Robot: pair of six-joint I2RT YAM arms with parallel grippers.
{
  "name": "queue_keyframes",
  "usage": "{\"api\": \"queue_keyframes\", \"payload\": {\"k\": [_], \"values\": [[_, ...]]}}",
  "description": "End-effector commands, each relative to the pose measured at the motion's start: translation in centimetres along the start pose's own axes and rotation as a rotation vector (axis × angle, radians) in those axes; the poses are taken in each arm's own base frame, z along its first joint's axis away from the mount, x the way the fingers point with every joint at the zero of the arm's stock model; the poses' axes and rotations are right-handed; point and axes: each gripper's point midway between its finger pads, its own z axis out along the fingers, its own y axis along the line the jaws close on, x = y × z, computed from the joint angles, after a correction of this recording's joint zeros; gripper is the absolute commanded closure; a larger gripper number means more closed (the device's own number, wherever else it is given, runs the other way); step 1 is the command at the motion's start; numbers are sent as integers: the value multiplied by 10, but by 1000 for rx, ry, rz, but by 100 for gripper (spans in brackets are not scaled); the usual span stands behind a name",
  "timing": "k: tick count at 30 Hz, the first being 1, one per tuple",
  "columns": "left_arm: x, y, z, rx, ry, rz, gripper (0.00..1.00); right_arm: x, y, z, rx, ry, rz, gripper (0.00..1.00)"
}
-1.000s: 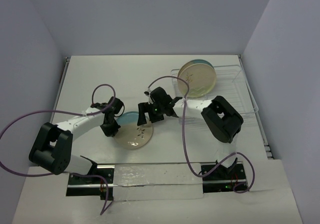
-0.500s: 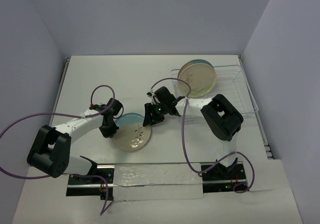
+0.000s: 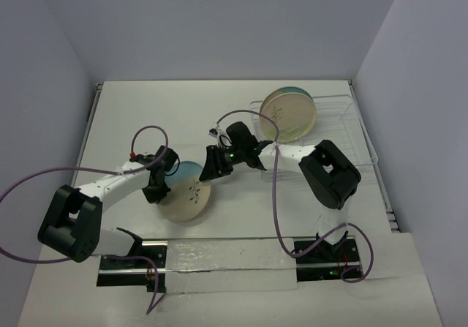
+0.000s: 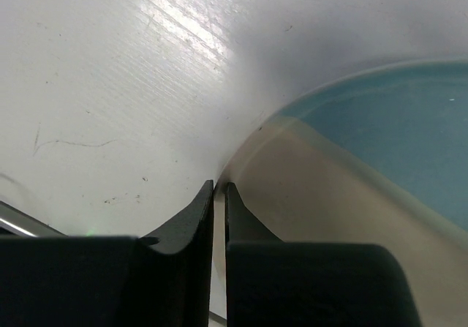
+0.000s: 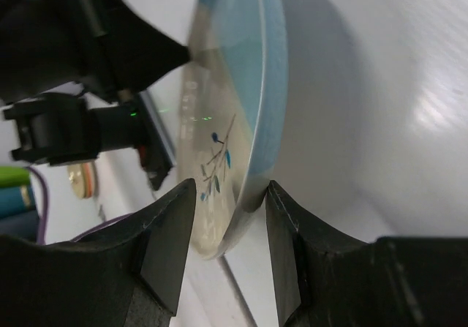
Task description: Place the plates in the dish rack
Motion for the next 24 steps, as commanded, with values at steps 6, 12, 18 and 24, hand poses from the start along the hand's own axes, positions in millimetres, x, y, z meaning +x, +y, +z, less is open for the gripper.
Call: {"api": "queue_keyframes", "payload": {"k": [6, 12, 18, 24], "values": [[19, -44, 3, 196, 68, -44, 100, 3, 71, 15, -225, 69, -94, 53], [9, -43, -4, 201, 26, -67, 100, -16, 44, 19, -8, -11, -101, 69], [-7, -57, -25, 305, -30, -86, 100, -27, 23, 12, 153, -63, -102, 100], [-40, -77, -73, 485, -144, -114, 55, -79, 44, -14, 238, -222, -265, 100]]}}
